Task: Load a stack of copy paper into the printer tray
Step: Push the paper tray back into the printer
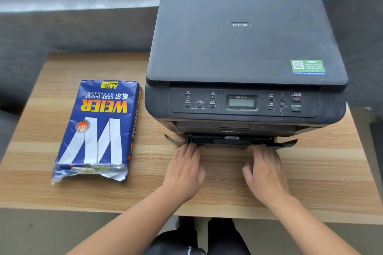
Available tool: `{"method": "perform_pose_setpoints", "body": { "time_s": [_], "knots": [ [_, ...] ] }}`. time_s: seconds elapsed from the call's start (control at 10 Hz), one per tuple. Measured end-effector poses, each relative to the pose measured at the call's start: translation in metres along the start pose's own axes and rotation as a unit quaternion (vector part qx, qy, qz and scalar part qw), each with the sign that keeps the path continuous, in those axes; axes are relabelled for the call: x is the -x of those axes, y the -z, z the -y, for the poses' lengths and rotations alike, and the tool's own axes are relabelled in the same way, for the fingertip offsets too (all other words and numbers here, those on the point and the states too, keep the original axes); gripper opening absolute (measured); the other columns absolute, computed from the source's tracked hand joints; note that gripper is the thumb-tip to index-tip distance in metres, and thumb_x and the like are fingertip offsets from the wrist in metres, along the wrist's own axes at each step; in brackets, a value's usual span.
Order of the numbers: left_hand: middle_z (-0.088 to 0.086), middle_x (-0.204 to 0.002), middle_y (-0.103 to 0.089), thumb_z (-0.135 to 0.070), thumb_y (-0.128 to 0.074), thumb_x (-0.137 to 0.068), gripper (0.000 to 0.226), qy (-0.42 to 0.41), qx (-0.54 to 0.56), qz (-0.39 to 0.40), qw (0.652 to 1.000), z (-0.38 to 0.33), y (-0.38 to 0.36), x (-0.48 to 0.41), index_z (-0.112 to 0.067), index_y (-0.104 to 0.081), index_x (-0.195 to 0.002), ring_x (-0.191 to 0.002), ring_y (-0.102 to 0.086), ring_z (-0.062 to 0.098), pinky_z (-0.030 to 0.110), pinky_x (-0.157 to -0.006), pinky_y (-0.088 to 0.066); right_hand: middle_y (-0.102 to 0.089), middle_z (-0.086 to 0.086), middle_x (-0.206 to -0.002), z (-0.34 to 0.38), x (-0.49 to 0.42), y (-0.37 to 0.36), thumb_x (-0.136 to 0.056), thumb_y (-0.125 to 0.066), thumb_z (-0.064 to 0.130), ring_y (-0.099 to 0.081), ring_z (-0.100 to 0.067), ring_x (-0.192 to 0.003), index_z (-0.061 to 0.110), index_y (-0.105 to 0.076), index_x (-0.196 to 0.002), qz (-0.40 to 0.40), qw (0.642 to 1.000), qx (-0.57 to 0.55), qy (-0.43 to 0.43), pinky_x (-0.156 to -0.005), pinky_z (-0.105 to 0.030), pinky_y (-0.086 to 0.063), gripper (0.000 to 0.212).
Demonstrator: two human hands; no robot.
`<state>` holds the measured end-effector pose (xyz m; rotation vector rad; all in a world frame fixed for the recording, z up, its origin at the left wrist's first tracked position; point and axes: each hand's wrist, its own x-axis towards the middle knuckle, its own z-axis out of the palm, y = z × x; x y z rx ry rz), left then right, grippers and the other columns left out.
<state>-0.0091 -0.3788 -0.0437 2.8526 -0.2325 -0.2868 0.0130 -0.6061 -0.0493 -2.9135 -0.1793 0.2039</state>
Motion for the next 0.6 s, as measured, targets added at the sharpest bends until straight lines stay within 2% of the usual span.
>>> {"method": "perform_pose_setpoints", "body": {
  "time_s": [0.1,0.2,0.3,0.4,0.5,0.6],
  "knots": [
    [0.011,-0.128,-0.058,-0.025,-0.059,-0.085,0.055,0.009,0.007,-0.004,1.0,0.007,0.008,-0.015,-0.009,-0.047,-0.137,-0.12,-0.05,0.031,0.036,-0.109,-0.035,-0.055,-0.011,-0.123,-0.001,-0.009,-0.001,-0.075,-0.059,0.023,-0.051,-0.032,-0.115,0.009,-0.046,-0.135,0.051,0.998,0.036,0.003,-0.106,-0.043,-0.041,0.063],
    [0.01,-0.125,-0.057,-0.024,-0.058,-0.088,0.049,0.009,0.021,-0.001,1.0,0.011,0.016,-0.027,-0.012,-0.05,-0.134,-0.117,-0.05,0.03,0.037,-0.106,-0.038,-0.049,-0.011,-0.131,0.007,-0.018,0.004,-0.075,-0.058,0.025,-0.046,-0.032,-0.122,0.011,-0.039,-0.139,0.079,0.996,0.02,-0.034,-0.109,-0.042,-0.038,0.068],
    [0.01,-0.134,-0.053,-0.029,-0.055,-0.09,0.055,-0.005,0.013,0.023,1.0,0.012,0.016,-0.024,-0.012,-0.042,-0.141,-0.125,-0.045,0.029,0.037,-0.111,-0.034,-0.044,-0.011,-0.136,0.017,-0.018,0.01,-0.078,-0.056,0.028,-0.042,-0.032,-0.127,0.012,-0.036,-0.143,0.121,0.991,0.028,-0.048,-0.112,-0.041,-0.033,0.07],
    [0.011,-0.144,-0.048,-0.03,-0.053,-0.092,0.06,0.003,0.014,0.043,0.999,0.012,0.016,-0.014,-0.011,-0.035,-0.146,-0.134,-0.038,0.028,0.037,-0.115,-0.029,-0.048,-0.006,-0.142,0.013,-0.014,0.035,-0.085,-0.055,0.038,-0.046,-0.029,-0.13,0.018,-0.043,-0.142,0.181,0.981,-0.037,-0.057,-0.111,-0.038,-0.036,0.062],
    [0.01,-0.142,-0.049,-0.03,-0.051,-0.093,0.054,0.011,0.018,0.041,0.999,0.016,0.018,-0.004,-0.01,-0.04,-0.142,-0.133,-0.039,0.029,0.038,-0.112,-0.033,-0.07,0.009,-0.12,0.017,0.01,0.095,-0.088,-0.062,0.038,-0.064,-0.014,-0.115,0.026,-0.067,-0.117,0.155,0.946,-0.273,-0.082,-0.102,-0.033,-0.048,0.031],
    [0.01,-0.142,-0.048,-0.03,-0.051,-0.094,0.051,0.002,0.018,0.04,0.999,0.018,0.026,0.011,-0.009,-0.041,-0.14,-0.133,-0.04,0.029,0.039,-0.111,-0.034,-0.077,-0.001,-0.103,0.021,0.043,0.193,-0.09,-0.063,0.026,-0.072,-0.018,-0.095,0.019,-0.071,-0.109,-0.01,0.871,-0.491,-0.024,-0.09,-0.028,-0.055,0.022]
  ]
}}
